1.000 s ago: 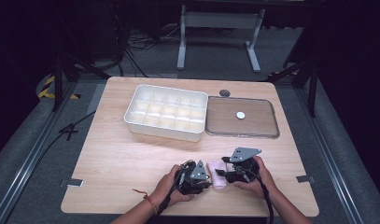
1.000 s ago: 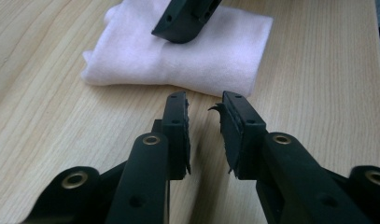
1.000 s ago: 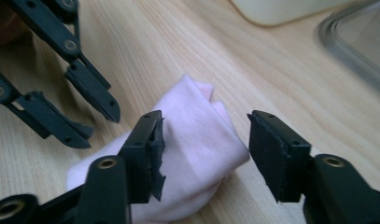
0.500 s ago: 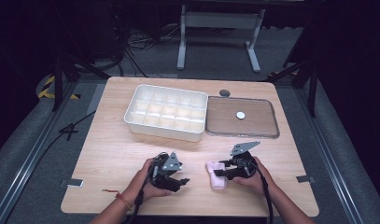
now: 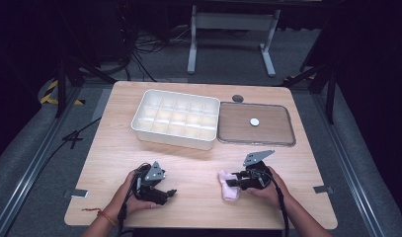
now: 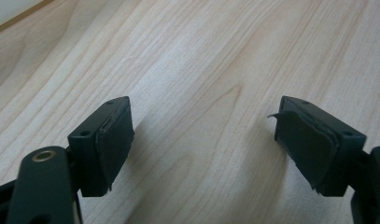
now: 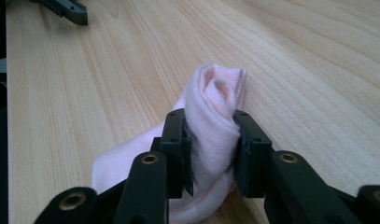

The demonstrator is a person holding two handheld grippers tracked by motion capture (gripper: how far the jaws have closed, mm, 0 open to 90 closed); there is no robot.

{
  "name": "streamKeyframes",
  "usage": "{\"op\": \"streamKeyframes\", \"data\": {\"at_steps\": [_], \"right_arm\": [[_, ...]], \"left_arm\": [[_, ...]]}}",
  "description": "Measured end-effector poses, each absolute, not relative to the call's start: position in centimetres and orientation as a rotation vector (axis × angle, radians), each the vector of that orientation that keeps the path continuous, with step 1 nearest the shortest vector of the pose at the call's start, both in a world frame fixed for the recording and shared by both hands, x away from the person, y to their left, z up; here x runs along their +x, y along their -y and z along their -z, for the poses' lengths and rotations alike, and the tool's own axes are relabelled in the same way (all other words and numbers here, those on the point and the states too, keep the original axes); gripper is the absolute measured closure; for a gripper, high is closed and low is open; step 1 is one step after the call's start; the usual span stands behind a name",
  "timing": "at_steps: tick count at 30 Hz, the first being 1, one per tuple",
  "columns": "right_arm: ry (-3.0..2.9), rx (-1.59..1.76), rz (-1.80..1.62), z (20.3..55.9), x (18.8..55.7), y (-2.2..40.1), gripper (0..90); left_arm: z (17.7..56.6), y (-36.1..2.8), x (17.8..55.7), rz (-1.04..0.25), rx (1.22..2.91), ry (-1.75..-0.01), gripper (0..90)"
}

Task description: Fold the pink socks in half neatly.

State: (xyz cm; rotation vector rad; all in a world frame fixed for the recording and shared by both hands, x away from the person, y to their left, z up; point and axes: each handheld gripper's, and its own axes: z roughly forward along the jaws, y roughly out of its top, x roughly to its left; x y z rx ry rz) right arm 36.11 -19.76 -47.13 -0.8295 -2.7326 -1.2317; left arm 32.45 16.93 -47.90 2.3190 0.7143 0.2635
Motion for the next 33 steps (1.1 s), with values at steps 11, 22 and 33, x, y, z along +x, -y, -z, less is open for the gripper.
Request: {"op": "streamKeyframes", "data": {"at_steps": [11, 22, 33], "right_arm": [[2.846, -0.759, 1.316, 45.2, 34.6, 19.9, 70.9], [2.890, -0.785, 1.427, 43.8, 34.3, 20.8, 70.9], [2.916, -0.802, 1.475, 43.1, 34.3, 21.2, 70.7]], "left_arm": [[48.3, -17.1, 32.5, -0.281, 2.291, -0.731, 13.4], [48.3, -16.9, 32.6, -0.286, 2.290, -0.768, 8.4], [48.4, -16.9, 32.7, -0.278, 2.294, -0.760, 7.3]]}}
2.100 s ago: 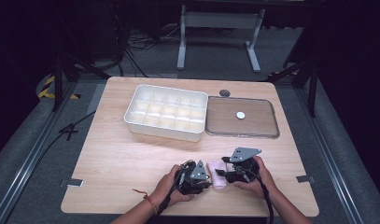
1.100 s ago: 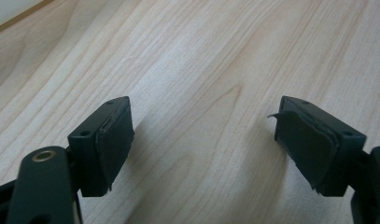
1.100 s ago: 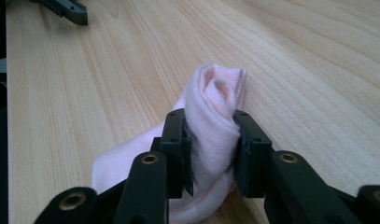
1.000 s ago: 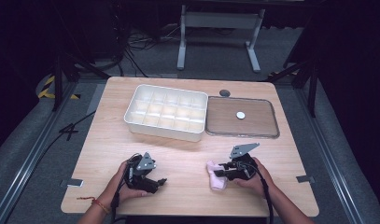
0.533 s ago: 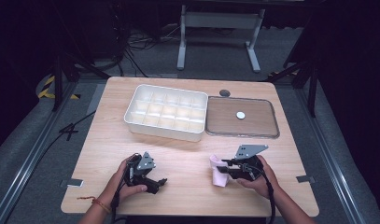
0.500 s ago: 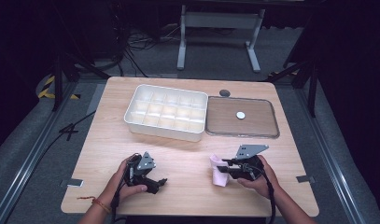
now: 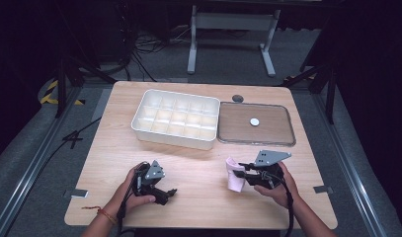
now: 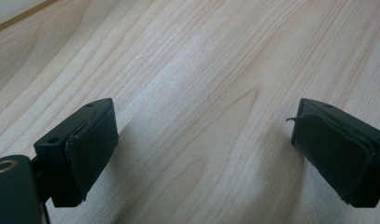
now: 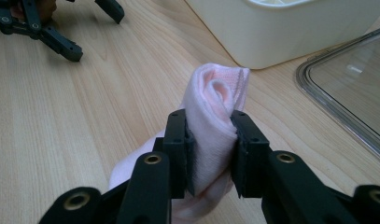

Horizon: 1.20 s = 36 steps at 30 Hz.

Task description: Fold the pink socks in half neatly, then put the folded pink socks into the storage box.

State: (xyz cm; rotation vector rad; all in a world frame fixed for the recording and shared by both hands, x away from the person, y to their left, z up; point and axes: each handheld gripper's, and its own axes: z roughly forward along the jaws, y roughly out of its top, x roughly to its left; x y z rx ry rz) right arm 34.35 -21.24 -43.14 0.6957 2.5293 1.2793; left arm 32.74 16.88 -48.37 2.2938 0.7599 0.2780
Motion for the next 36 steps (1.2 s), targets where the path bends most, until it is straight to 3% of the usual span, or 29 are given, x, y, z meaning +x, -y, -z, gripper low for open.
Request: {"op": "streamKeyframes", "data": {"at_steps": [36], "right_arm": [[-2.356, 0.690, -1.332, 40.7, 34.9, 22.1, 70.6]], "left_arm": [[48.4, -16.9, 33.0, -0.276, 2.305, -0.737, 6.3]]}}
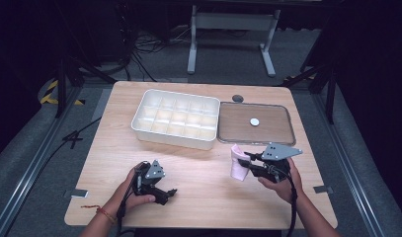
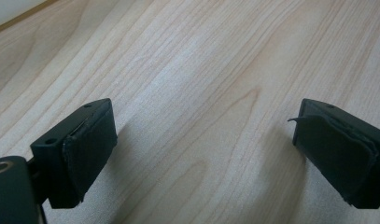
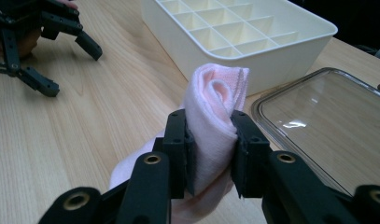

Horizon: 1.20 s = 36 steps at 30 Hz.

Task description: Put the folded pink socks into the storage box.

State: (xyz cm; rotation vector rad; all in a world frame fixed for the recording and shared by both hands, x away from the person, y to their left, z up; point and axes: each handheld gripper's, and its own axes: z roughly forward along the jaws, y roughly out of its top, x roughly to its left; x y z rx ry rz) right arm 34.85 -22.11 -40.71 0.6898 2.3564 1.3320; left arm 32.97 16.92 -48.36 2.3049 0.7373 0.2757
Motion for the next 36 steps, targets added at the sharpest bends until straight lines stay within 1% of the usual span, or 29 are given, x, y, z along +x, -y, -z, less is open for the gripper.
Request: {"op": "streamKeyframes", "data": {"at_steps": [5, 15, 25, 36], "right_arm": [[-2.341, 0.668, -1.316, 40.1, 35.0, 21.8, 70.6], [-2.308, 0.623, -1.324, 37.9, 36.6, 20.1, 70.6], [-2.291, 0.617, -1.315, 37.1, 38.0, 18.9, 70.6], [-2.285, 0.599, -1.283, 36.2, 40.3, 16.4, 70.5]], "left_arm": [[48.3, -16.9, 33.0, -0.277, 2.309, -0.734, 6.1], [48.3, -16.9, 33.0, -0.275, 2.310, -0.736, 5.9], [48.3, -16.9, 33.0, -0.275, 2.310, -0.736, 5.9], [48.3, -16.9, 33.0, -0.275, 2.306, -0.739, 5.9]]}}
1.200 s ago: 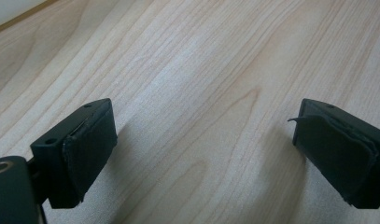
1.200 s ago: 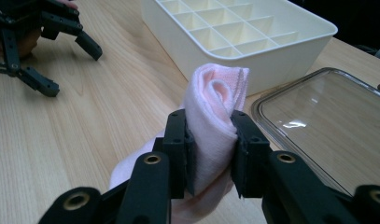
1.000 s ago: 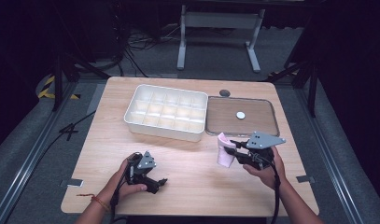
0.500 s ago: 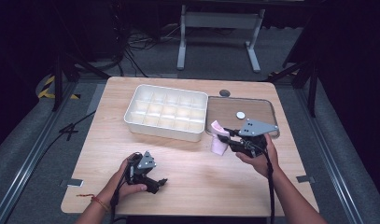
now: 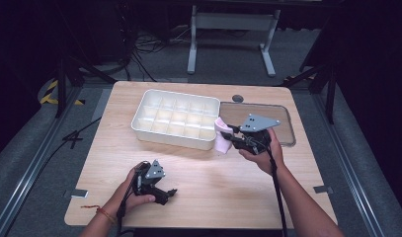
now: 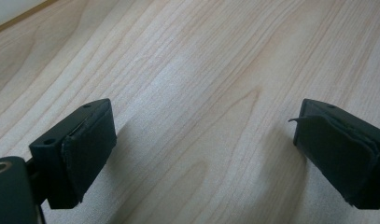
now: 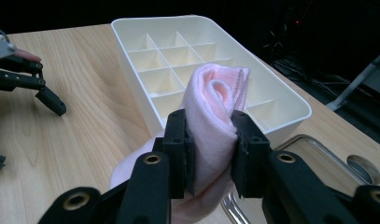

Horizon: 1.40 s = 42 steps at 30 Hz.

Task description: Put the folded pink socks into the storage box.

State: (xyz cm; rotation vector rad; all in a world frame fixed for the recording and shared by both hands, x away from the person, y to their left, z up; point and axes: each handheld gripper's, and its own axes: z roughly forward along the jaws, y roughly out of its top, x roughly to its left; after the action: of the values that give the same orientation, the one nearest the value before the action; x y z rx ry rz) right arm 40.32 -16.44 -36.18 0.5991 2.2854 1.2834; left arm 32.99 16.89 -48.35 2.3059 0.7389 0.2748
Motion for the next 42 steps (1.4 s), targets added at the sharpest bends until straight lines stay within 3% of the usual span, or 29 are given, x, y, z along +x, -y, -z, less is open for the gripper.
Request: {"op": "streamKeyframes", "data": {"at_steps": [12, 42], "right_arm": [[-2.282, 0.599, -1.263, 35.8, 42.2, 14.6, 70.5], [-2.309, 0.665, -1.131, 38.6, 47.0, 11.3, 70.3]], "left_arm": [[48.3, -16.9, 33.0, -0.276, 2.306, -0.738, 5.9], [48.3, -16.9, 33.0, -0.273, 2.309, -0.740, 5.9]]}}
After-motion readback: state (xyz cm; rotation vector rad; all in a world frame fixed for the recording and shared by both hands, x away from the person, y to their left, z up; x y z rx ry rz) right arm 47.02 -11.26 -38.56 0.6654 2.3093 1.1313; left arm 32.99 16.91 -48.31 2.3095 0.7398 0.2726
